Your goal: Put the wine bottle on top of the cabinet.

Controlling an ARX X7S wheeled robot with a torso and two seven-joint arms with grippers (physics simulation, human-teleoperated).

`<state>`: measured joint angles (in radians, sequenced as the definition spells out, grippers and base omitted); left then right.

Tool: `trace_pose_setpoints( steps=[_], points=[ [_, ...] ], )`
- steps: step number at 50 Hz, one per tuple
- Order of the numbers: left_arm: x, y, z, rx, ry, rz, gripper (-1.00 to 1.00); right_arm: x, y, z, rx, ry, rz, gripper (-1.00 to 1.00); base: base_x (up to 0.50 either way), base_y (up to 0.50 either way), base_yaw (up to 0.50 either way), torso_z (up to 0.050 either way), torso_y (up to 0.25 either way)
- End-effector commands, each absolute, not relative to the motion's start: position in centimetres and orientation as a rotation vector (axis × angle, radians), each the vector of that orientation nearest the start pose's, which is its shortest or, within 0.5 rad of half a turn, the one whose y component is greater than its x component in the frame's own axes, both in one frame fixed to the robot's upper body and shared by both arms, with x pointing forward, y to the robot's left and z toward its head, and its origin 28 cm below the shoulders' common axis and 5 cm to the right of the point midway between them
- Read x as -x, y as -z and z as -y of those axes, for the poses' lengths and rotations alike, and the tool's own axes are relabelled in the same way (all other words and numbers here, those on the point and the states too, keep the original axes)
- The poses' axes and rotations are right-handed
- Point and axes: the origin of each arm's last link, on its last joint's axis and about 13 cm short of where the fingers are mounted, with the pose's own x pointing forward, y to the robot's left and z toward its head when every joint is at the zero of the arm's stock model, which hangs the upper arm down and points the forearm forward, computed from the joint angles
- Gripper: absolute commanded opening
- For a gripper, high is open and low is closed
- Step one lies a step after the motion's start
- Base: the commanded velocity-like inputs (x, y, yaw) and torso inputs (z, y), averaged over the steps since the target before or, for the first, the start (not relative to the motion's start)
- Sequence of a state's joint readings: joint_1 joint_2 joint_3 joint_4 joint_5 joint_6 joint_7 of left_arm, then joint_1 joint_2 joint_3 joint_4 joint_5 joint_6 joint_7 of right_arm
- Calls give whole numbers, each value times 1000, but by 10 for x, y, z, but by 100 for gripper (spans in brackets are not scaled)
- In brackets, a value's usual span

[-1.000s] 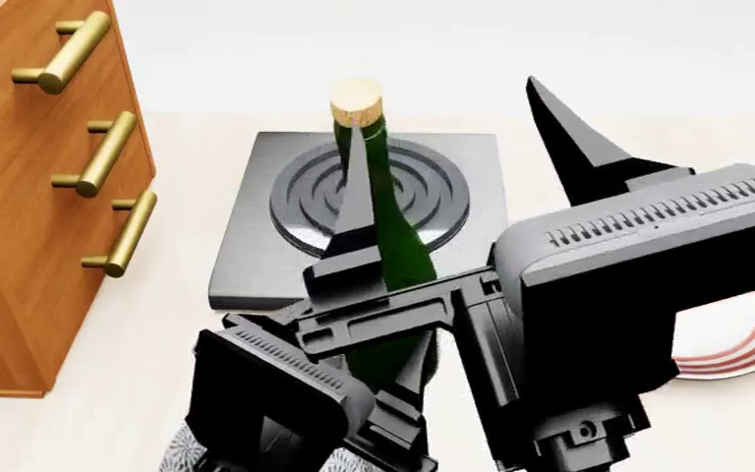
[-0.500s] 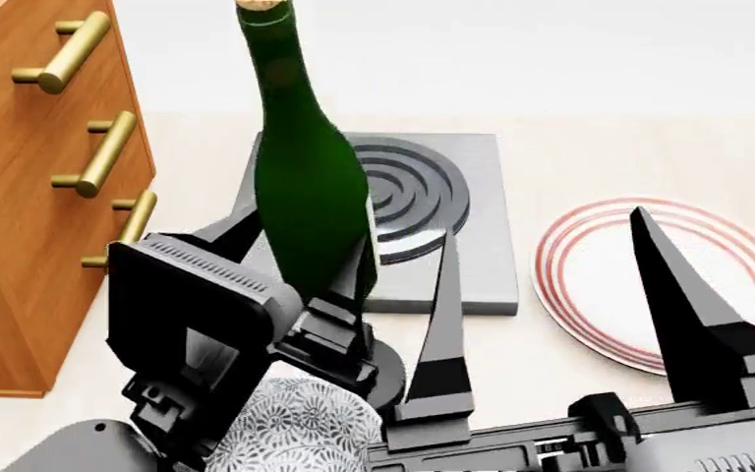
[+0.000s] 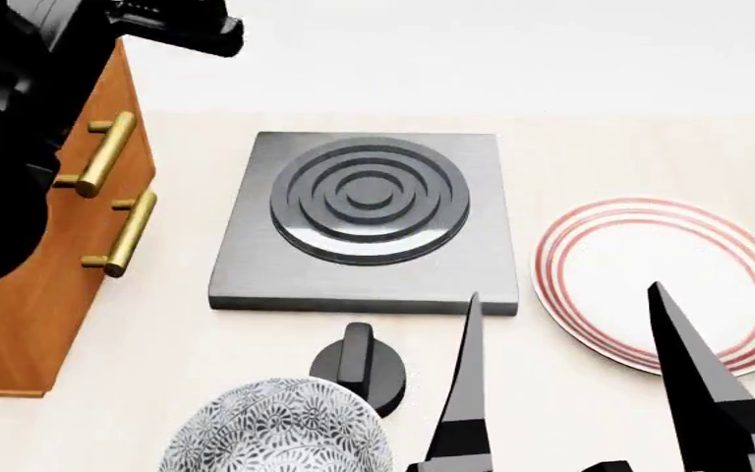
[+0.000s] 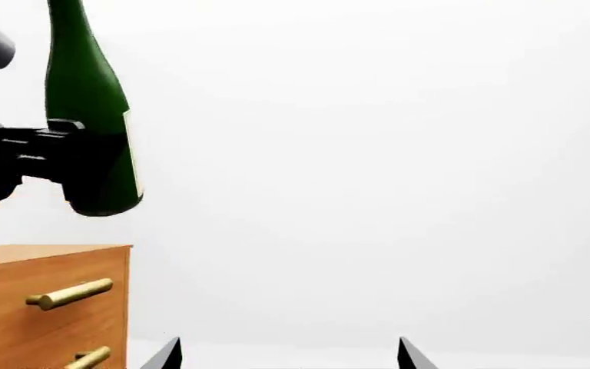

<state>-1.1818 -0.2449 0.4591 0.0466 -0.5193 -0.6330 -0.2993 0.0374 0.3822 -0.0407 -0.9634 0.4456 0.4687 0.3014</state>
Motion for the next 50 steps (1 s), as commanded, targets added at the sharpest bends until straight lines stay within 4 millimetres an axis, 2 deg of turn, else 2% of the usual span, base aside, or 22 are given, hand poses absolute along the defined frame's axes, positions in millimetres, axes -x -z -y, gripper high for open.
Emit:
trace_pose_setpoints(
  steps=[1,8,12,16,24,29,32,36,47,50],
  points=[
    [-347,-399,-200,-123,43,513,-100,-161,-174,109,-36,-122,426,100,0,0,0,0,0],
    [-350,-430,-234,-190,-116,475,-100,-160,-175,110,-46,-120,430,100,0,0,0,0,0],
    [-353,-436,-244,-193,-163,458,-100,-161,-174,110,-46,-122,428,100,0,0,0,0,3],
    [-364,-428,-251,-258,-210,380,-100,-162,-172,107,-44,-133,419,100,0,0,0,0,0],
    [-373,-424,-271,-245,-333,311,-100,-162,-172,110,-49,-126,419,100,0,0,0,0,0],
    [-385,-416,-282,-200,-369,246,-100,-162,-172,109,-49,-129,418,100,0,0,0,0,2],
    [-386,-412,-284,-113,-359,233,-100,-162,-172,110,-48,-123,416,100,0,0,0,0,0],
    [-385,-410,-289,-78,-381,225,-100,-162,-172,111,-50,-121,417,100,0,0,0,0,0],
    [-380,-405,-305,-34,-375,176,-100,-161,-173,111,-47,-120,415,100,0,0,0,1,1],
    [-380,-395,-304,-27,-349,135,-100,-162,-173,111,-47,-121,415,100,0,0,0,0,3]
  ],
)
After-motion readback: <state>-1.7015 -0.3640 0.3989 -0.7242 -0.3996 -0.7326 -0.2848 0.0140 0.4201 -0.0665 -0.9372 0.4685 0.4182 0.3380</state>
